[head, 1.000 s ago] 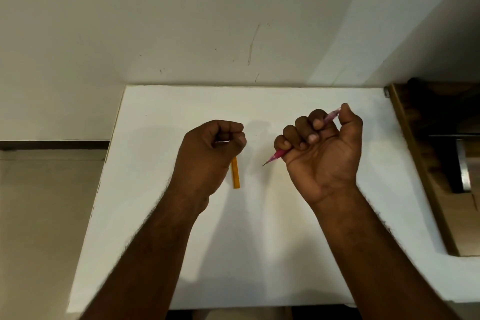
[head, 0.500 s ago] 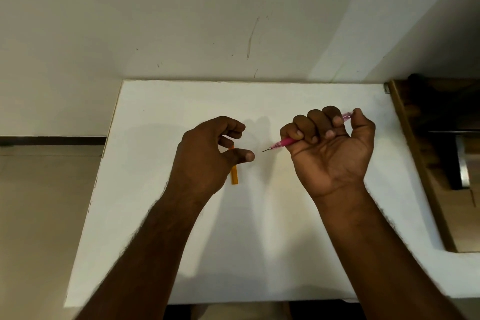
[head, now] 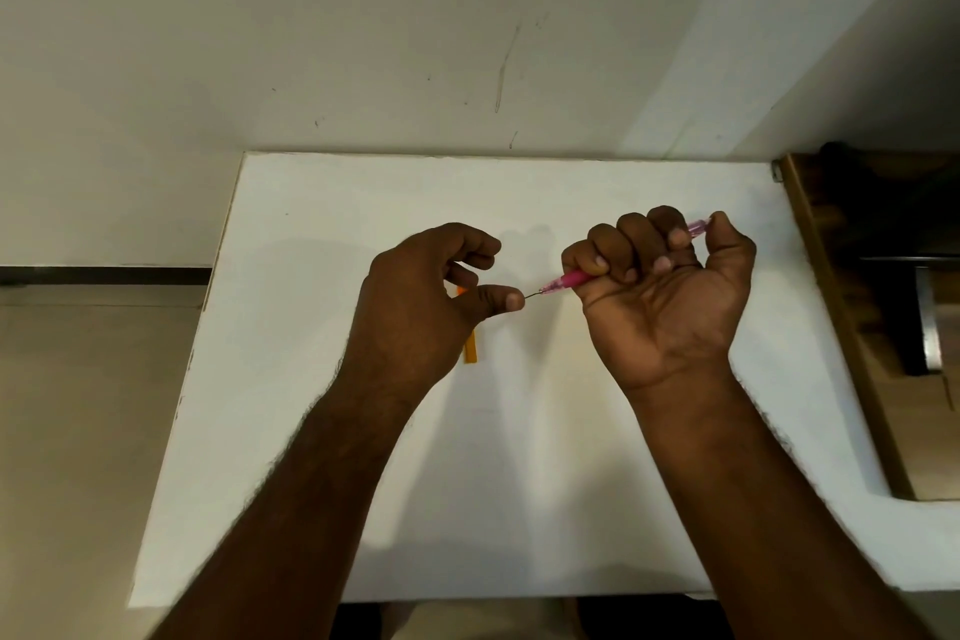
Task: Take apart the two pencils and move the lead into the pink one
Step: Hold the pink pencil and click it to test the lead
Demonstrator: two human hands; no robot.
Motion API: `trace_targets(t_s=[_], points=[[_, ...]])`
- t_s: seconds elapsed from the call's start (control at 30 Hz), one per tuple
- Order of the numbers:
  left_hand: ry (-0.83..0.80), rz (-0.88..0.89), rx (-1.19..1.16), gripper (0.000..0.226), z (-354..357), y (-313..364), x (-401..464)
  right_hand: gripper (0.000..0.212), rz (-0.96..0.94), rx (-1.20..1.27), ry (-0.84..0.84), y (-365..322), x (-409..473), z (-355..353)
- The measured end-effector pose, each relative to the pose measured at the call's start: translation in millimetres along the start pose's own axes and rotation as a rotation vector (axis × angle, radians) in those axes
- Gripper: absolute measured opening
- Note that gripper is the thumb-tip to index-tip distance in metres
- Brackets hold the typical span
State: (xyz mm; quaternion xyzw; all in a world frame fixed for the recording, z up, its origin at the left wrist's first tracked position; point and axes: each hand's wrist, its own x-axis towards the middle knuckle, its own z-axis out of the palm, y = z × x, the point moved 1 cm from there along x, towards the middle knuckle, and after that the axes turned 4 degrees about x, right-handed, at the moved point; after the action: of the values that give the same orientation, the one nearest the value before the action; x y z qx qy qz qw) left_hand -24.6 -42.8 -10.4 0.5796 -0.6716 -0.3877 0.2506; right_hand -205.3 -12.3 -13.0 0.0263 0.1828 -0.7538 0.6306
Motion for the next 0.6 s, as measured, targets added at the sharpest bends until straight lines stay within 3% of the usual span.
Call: trace_targets(t_s=[0.37, 0.6], points=[[-0.006, 0.009, 0.009, 0.04, 2.0, 0.3, 0.4, 0.043, 0.003, -0.026, -0.009, -0.4, -0.5, 1.5], [-0.004, -0.05, 0.206, 0.022, -1.7, -15.1, 2.1, 0.043, 0.006, -0.166, -0.007, -0.7, 2.3, 1.2]])
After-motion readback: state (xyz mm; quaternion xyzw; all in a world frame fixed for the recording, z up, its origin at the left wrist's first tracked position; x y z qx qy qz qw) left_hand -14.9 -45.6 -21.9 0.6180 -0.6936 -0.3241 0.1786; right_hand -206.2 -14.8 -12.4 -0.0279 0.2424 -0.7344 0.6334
